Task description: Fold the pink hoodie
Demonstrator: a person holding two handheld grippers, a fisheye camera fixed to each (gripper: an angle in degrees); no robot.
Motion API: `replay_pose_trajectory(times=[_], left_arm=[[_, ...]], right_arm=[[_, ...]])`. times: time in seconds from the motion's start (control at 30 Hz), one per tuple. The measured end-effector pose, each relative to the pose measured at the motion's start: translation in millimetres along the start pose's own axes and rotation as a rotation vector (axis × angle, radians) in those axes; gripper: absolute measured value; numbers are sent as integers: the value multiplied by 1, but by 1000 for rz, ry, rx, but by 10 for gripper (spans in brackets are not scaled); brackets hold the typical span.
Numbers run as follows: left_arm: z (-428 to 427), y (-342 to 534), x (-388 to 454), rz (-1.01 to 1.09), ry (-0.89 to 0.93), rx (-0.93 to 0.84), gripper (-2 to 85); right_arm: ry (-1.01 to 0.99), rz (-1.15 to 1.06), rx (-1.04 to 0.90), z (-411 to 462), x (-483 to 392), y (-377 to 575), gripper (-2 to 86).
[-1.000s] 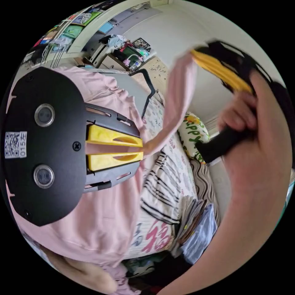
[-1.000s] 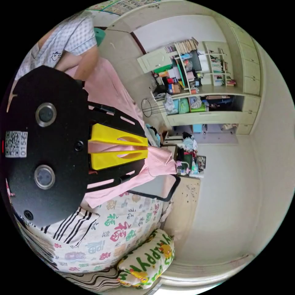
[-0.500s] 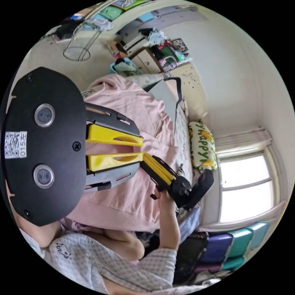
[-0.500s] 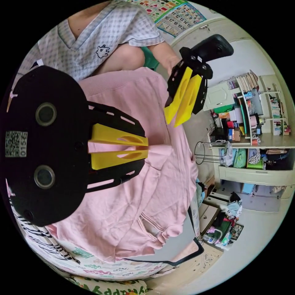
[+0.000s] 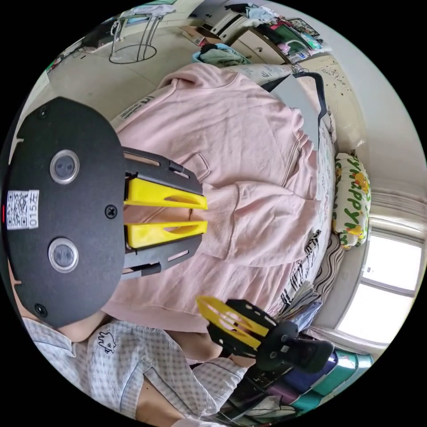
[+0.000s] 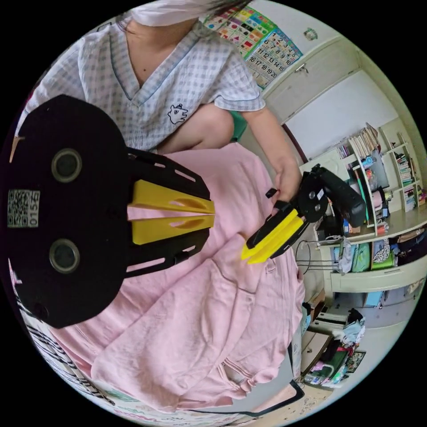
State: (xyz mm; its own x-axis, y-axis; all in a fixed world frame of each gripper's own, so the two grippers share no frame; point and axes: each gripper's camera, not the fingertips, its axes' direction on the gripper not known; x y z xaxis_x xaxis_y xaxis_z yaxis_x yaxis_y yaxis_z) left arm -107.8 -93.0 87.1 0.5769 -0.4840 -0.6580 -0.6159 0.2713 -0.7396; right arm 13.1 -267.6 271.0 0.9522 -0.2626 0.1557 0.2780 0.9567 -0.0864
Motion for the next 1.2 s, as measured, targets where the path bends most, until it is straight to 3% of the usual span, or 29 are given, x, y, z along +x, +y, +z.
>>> replay_pose_trajectory(times=[0.1, 0.17, 0.37, 0.53, 0.63, 0.9, 1.2], left_arm=[[-12, -16, 4, 30, -53, -44, 41], [-26, -37, 10, 44, -140, -16, 40], [-34, -149, 12, 27, -122, 148, 54], [12, -260, -8, -87, 35, 209, 68], [47, -319, -18, -166, 67, 229, 73], [145, -428, -32, -292, 9, 156, 90], [207, -490, 5, -180, -170, -33, 54]], right_arm=[[97, 60, 156, -55, 19, 50, 15], [338, 160, 286, -105, 49, 102, 30], [672, 408, 173, -145, 158, 197, 72], [644, 369, 49, -124, 209, 204, 108], [737, 343, -29, -117, 232, 198, 110], [727, 326, 107, -121, 246, 232, 56], [803, 314, 82, -136, 245, 247, 49]])
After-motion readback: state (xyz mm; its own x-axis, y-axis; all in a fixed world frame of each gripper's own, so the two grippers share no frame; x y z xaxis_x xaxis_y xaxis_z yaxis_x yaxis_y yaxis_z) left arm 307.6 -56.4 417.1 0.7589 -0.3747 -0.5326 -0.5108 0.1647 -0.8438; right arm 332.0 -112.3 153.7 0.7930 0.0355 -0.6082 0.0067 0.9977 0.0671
